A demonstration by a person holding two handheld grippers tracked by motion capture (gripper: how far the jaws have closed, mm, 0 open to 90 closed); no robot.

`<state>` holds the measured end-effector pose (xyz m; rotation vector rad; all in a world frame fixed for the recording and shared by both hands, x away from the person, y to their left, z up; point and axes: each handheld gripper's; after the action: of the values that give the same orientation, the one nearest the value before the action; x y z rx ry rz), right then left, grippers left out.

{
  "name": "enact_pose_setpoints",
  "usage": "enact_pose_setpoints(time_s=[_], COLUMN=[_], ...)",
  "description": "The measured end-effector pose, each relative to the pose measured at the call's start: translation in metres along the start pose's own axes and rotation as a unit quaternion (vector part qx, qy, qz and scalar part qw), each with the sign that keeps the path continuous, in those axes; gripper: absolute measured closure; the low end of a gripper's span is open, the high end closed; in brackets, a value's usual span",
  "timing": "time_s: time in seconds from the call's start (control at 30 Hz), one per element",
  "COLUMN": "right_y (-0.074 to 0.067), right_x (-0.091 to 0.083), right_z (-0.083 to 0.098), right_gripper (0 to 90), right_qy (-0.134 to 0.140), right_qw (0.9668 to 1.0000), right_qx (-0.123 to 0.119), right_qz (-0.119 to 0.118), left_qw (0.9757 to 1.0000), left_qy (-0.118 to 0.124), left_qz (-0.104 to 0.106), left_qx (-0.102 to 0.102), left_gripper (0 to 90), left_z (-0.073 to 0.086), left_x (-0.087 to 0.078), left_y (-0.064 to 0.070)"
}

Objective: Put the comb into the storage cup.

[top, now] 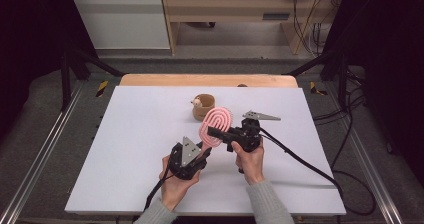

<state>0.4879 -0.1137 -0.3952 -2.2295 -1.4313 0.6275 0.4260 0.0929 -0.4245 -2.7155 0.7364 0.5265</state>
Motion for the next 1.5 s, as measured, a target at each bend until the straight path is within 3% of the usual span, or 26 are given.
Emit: enact_pose_setpoints(time_s=[0.57, 0.83, 1.13, 1.23, 1.5], right_y=[-0.001, -0.001, -0.001, -0.001, -0.001], right_x=[-0.003, -0.006, -0.011, -0.014, -0.019], right_z=[-0.003, -0.007, -0.013, -0.017, -0.021], right_gripper=[62.7, 62.6, 62.6, 62.6, 62.6], right_qy=[0.007, 0.013, 0.020, 0.024, 0.026], right_qw=[0.9999, 0.9997, 0.9992, 0.9990, 0.9984], right_qx=[-0.009, -0.013, -0.020, -0.021, -0.030], right_qz=[0.009, 0.017, 0.028, 0.031, 0.040], left_qw=[1.0000, 0.9999, 0.9990, 0.9978, 0.9954], left_qy=[0.002, 0.006, 0.008, 0.013, 0.017], left_qz=[0.000, 0.006, 0.035, 0.054, 0.088], left_qx=[-0.002, -0.009, -0.025, -0.036, -0.035], left_gripper=[58.3, 49.2, 33.8, 28.9, 13.3], left_z=[-0.002, -0.003, -0.011, -0.015, -0.022], left_x=[0.000, -0.001, -0.003, -0.004, -0.007], left_y=[-0.002, -0.004, -0.014, -0.020, -0.033])
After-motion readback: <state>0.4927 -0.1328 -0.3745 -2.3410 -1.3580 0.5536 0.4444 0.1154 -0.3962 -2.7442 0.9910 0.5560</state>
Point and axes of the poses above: each handheld gripper's, and its own axes: x roughly forward along the jaws, z roughly out of its underside, y roughly to its right, and after that the axes turned 8 degrees about -z, right-handed
